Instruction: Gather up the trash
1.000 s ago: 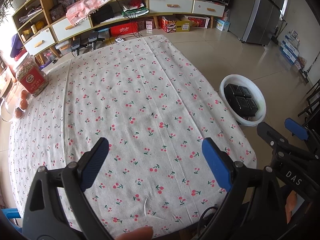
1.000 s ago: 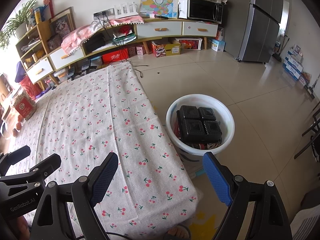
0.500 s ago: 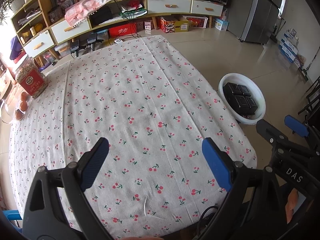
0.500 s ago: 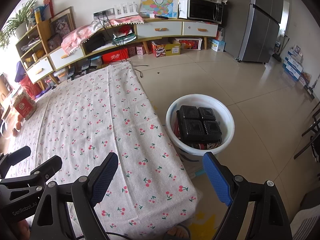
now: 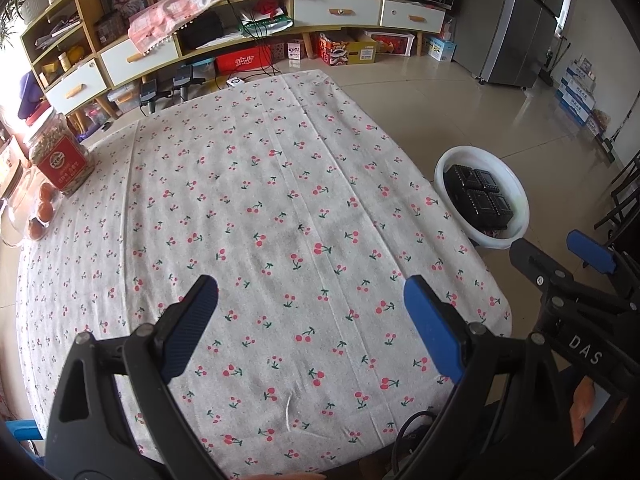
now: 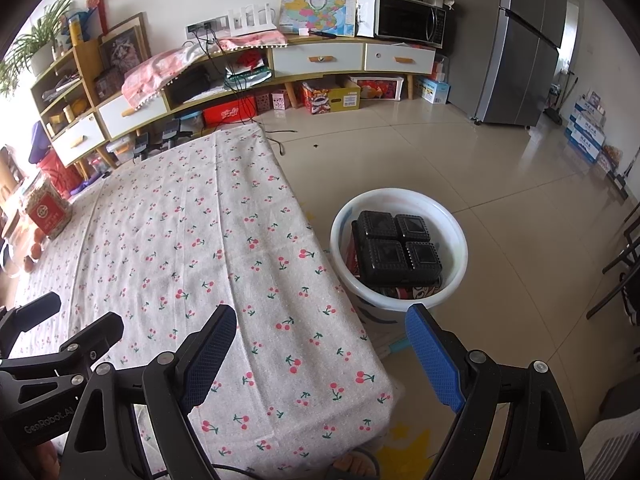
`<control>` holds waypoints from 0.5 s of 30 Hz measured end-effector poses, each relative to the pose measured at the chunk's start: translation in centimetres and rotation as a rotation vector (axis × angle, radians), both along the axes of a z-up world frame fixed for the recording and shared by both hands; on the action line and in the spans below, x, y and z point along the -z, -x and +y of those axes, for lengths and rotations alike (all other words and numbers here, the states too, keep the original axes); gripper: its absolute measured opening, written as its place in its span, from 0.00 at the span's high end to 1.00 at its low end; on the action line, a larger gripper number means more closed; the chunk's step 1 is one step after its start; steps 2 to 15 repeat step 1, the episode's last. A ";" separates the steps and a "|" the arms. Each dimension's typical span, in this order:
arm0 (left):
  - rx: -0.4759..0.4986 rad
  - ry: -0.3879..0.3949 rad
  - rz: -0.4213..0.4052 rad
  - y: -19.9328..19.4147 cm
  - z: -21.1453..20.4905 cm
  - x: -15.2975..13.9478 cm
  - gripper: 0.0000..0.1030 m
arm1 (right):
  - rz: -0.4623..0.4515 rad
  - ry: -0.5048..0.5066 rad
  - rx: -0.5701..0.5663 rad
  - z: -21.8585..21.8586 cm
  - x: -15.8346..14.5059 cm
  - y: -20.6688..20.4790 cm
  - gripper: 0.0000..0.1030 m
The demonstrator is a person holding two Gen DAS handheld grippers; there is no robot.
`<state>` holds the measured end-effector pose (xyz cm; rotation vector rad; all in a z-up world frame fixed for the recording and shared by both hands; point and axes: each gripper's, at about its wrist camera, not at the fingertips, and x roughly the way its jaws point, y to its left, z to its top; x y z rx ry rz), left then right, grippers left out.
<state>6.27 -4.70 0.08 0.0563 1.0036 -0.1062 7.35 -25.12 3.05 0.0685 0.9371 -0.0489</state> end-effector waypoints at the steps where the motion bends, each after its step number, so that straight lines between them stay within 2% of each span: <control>1: 0.000 0.001 0.000 0.0 0.0 0.0 0.09 | 0.000 0.000 0.000 -0.1 0.0 0.0 0.15; 15: 0.000 0.001 0.000 0.0 0.0 0.0 0.09 | 0.000 0.000 0.000 -0.1 0.0 0.0 0.15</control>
